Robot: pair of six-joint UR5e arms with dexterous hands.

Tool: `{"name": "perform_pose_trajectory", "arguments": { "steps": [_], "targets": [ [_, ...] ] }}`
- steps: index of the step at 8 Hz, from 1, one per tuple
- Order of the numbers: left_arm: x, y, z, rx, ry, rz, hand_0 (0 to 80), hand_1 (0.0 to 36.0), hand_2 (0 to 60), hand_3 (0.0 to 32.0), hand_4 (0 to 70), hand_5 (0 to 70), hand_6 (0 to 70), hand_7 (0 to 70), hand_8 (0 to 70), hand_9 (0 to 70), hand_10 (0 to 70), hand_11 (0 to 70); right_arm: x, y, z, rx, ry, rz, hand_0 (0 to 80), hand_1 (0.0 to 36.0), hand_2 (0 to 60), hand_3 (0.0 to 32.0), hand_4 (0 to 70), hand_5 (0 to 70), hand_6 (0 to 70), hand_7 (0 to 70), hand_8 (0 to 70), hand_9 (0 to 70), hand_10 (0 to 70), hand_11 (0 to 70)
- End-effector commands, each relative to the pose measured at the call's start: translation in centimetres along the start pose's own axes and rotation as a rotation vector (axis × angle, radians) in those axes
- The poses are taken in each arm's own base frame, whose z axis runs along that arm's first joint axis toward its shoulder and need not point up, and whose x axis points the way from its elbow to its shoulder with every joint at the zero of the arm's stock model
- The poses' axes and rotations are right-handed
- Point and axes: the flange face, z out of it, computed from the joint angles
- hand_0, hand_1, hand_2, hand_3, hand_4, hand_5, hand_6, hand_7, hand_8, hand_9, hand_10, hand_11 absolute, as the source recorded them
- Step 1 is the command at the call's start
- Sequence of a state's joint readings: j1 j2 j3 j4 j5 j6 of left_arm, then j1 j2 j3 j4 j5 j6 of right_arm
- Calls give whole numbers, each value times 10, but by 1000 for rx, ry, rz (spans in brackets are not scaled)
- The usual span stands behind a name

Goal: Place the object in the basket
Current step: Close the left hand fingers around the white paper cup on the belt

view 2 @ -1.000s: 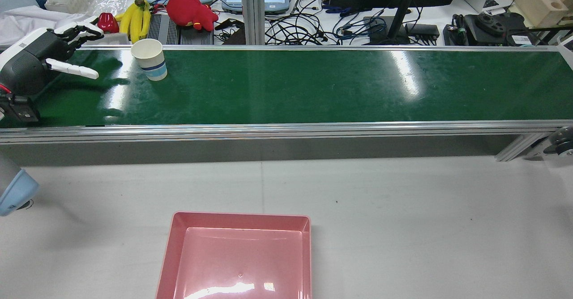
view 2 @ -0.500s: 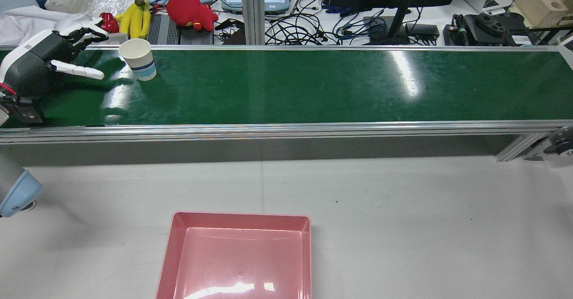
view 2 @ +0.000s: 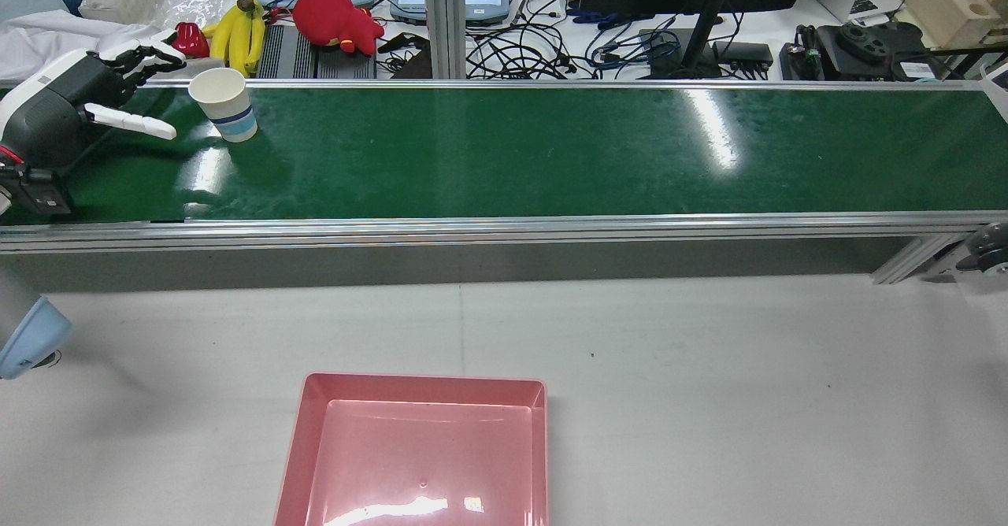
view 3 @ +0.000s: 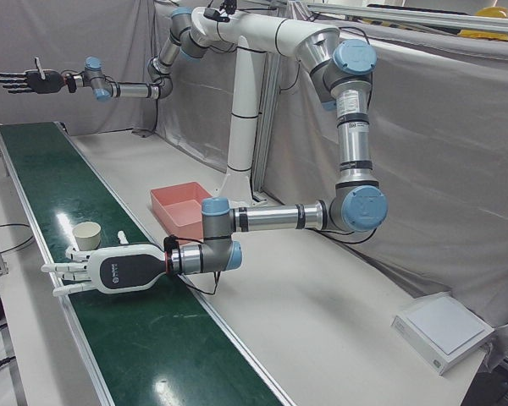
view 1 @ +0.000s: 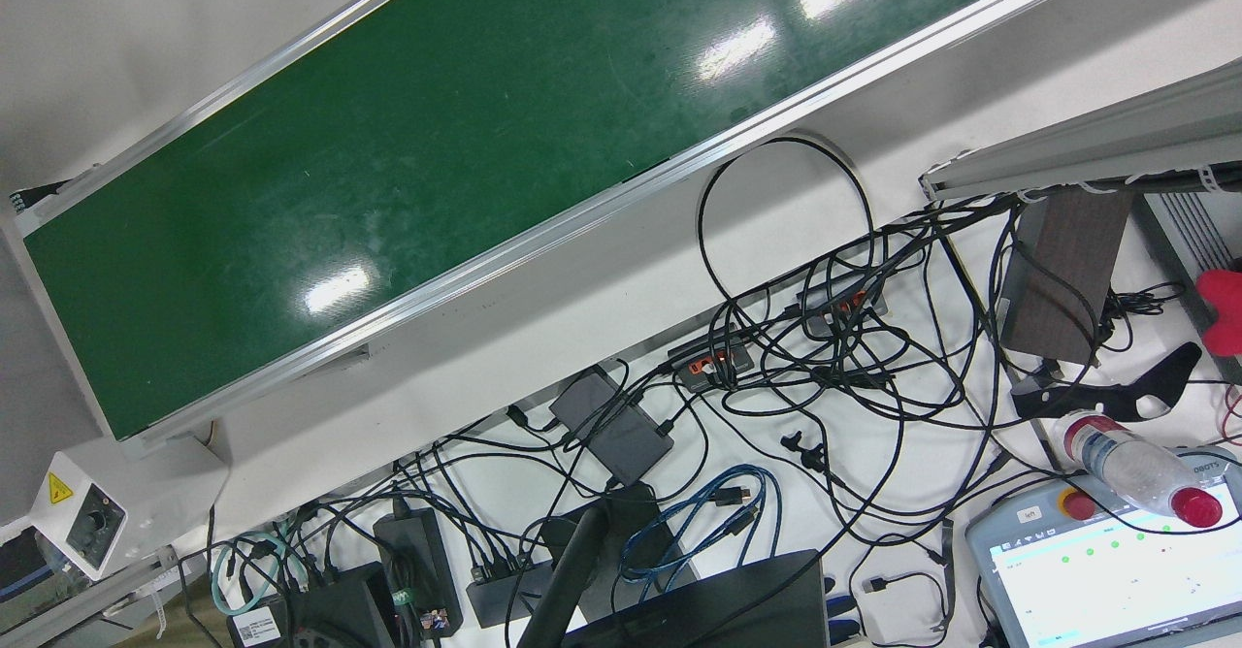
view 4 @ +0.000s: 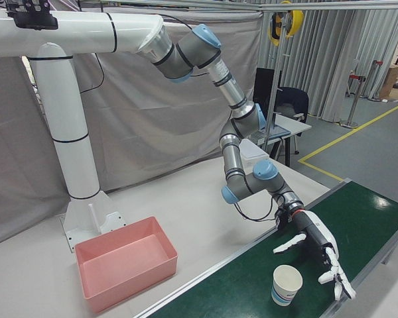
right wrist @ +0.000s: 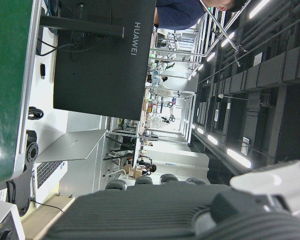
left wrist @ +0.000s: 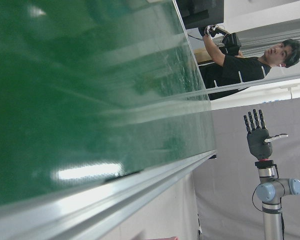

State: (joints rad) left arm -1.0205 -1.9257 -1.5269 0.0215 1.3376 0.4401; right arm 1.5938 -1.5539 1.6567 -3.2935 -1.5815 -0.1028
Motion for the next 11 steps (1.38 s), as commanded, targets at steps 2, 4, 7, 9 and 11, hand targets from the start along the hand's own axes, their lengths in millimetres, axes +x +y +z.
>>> {"name": "perform_pose_trajectory", "arguments": {
  "steps": [2, 4, 7, 9, 11],
  "targets": [
    [1, -5, -2, 12, -1, 7, 623, 228, 0, 0, 182, 367, 79, 72, 131, 194, 0, 15, 0, 0, 0, 0, 0, 0, 0, 0, 0, 0, 0, 0, 0, 0, 0, 0, 0, 0],
    [-1, -4, -1, 9, -3, 24, 624, 229, 0, 0, 185, 370, 79, 72, 131, 192, 0, 13, 0, 0, 0, 0, 0, 0, 0, 0, 0, 0, 0, 0, 0, 0, 0, 0, 0, 0],
    [-2, -4, -1, 21, -10, 27, 633, 232, 0, 0, 184, 372, 79, 72, 131, 193, 0, 14, 0, 0, 0, 0, 0, 0, 0, 0, 0, 0, 0, 0, 0, 0, 0, 0, 0, 0],
    [-3, -9, -1, 32, -14, 30, 632, 233, 0, 0, 181, 371, 80, 73, 131, 193, 0, 19, 0, 0, 0, 0, 0, 0, 0, 0, 0, 0, 0, 0, 0, 0, 0, 0, 0, 0],
    [-4, -9, -1, 32, -16, 30, 635, 238, 0, 0, 180, 376, 80, 75, 132, 194, 0, 20, 0, 0, 0, 0, 0, 0, 0, 0, 0, 0, 0, 0, 0, 0, 0, 0, 0, 0]
  ]
}}
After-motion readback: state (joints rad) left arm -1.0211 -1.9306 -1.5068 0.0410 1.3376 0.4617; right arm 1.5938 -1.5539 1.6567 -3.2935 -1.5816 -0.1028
